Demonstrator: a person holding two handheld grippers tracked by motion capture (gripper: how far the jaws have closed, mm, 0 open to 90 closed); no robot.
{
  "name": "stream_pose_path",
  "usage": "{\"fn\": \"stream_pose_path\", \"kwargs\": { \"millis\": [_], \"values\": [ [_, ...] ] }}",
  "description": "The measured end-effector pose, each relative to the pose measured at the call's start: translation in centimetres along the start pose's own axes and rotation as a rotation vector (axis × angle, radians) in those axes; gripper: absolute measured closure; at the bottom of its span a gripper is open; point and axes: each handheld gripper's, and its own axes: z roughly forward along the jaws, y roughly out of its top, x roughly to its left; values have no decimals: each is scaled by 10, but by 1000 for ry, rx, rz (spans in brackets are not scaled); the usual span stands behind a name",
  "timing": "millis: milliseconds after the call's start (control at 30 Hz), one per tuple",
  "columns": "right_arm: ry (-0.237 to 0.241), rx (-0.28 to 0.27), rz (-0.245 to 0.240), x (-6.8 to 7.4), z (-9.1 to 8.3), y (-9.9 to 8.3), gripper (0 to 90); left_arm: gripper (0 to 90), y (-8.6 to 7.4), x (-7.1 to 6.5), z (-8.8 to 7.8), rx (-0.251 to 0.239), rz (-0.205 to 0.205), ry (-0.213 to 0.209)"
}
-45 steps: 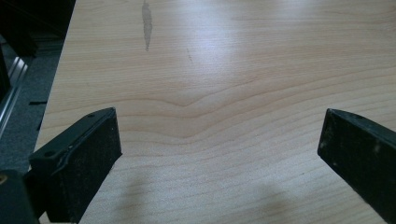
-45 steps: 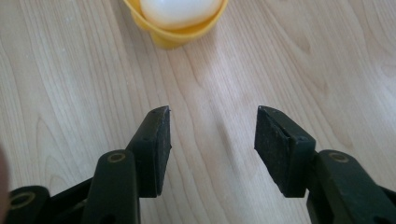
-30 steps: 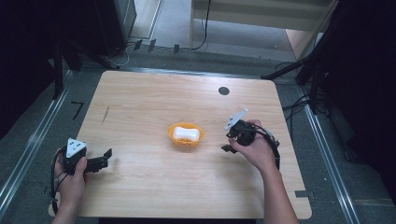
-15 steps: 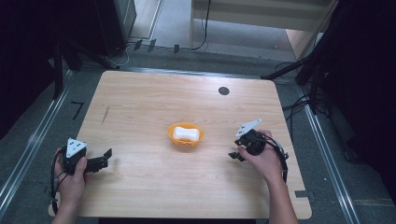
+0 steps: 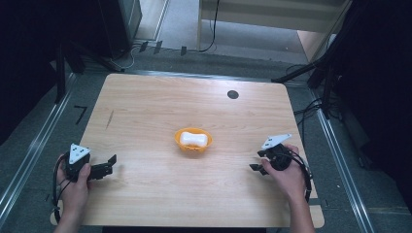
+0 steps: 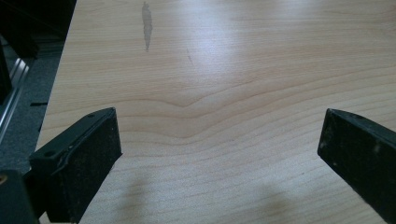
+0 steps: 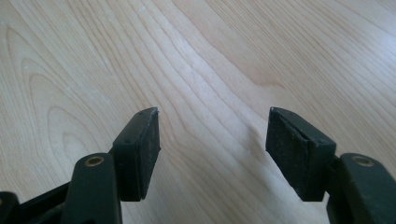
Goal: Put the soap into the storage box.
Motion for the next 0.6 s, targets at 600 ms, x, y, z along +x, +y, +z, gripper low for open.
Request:
{"fn": "stream_pose_path", "kwargs": {
  "millis": [600],
  "values": [
    [-95,-196,153,-4,-23,-59,200,0,0,0,0,0,0,-1]
  ]
}}
